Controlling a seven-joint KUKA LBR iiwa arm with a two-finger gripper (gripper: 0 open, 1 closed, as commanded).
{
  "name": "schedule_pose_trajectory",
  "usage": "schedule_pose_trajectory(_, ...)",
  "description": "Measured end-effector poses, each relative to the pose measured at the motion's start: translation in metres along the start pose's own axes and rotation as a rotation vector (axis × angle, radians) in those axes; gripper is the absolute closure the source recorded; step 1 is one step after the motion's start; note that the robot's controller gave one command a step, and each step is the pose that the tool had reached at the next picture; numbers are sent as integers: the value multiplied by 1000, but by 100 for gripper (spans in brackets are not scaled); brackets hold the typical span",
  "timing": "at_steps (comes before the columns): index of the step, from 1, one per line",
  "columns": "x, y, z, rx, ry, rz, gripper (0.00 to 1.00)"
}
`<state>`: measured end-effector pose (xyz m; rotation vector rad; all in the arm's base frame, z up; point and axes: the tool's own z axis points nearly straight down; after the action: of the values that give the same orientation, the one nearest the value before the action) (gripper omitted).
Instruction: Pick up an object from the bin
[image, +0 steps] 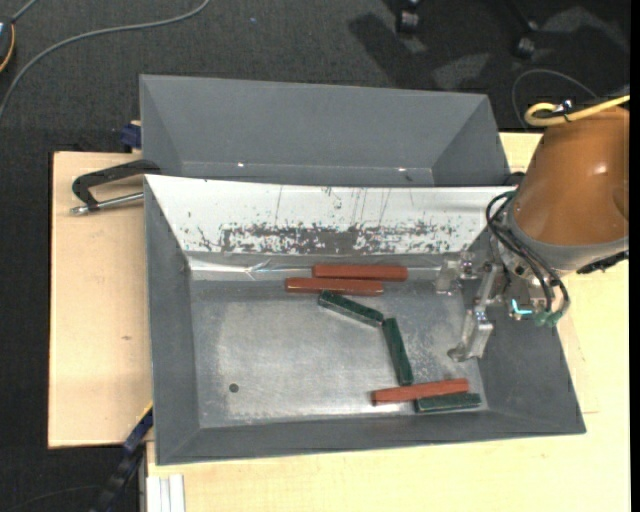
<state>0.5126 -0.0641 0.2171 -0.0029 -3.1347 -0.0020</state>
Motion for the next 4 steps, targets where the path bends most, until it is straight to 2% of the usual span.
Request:
schedule_pose_trajectory(1,20,-17,115,0,-1,-321,0)
schedule_pose_trajectory(2,18,-2,147,2,-5,-376,0)
schedule_pose_trajectory(3,14,-2,142,5,-21,-376,100)
schedule_pose_trajectory(4,14,-2,144,5,-24,-377,0)
